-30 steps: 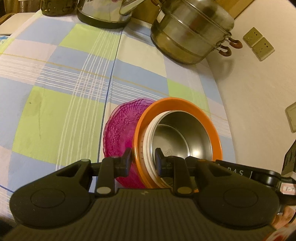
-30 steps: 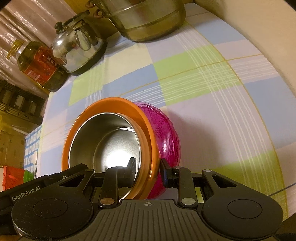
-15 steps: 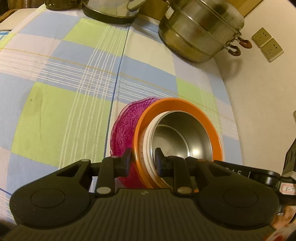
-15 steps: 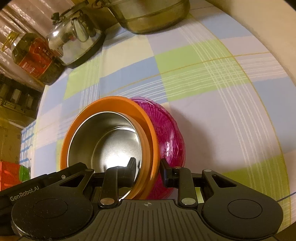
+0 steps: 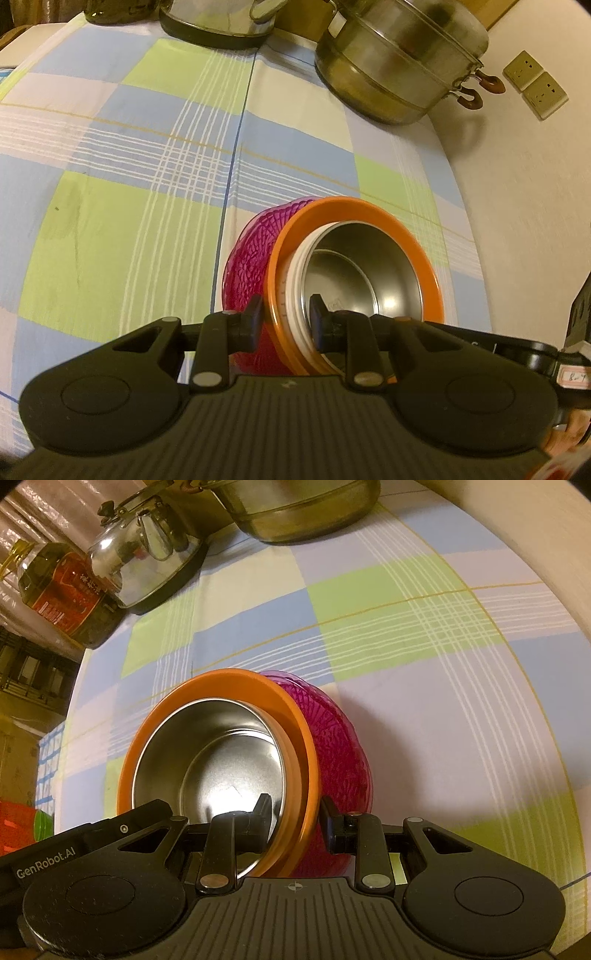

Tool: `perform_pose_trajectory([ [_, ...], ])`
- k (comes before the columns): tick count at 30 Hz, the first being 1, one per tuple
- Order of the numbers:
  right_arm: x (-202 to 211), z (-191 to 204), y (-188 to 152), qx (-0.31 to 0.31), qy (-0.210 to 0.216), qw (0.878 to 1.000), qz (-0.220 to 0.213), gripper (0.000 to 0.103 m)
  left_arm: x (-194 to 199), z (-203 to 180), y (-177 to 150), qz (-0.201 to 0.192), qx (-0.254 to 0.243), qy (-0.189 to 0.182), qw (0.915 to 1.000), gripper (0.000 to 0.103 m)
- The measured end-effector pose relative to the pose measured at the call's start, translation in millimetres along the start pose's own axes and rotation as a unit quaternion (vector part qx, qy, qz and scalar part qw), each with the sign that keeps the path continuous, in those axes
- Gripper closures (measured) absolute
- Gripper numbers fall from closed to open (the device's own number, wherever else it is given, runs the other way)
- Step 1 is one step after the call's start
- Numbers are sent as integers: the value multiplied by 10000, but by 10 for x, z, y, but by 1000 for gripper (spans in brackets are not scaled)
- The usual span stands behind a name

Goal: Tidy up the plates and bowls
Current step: 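Lower the orange bowl stack onto the pink bowls with both grippers, then open both grippers to release the orange bowl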

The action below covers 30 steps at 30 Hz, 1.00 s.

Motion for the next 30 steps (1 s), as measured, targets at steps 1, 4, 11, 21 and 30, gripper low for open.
perform_pose_trajectory([
  [1, -5, -5, 0, -11, -1, 10000, 4, 75, -6, -7, 5, 3, -22, 9, 10000, 80],
  [4, -12, -5, 5, 1, 20, 10000, -11, 75, -26, -10, 33, 8, -70, 23, 10000, 80],
  [11, -27, -13, 17, 16, 65, 10000, -43, 75, -44, -13, 62, 7, -69, 7, 10000, 80],
  [21, -31, -8, 24, -56, 64, 10000, -32, 72, -37, 13, 65, 21, 22, -90, 10000, 79],
  [30, 42, 15, 31, -14, 220, 9995, -238, 45, 15, 10, 48, -93, 86, -143, 9998, 58],
])
Point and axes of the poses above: each gripper's, at about its wrist camera, not at the fingertips, and x roughly against the way its jaws point, z to its left, y to its top, the point moved 4 cm from there along -x, roughly the way its jaws point, and after that the axes turned 4 degrees about z, right-handed, at the moved point
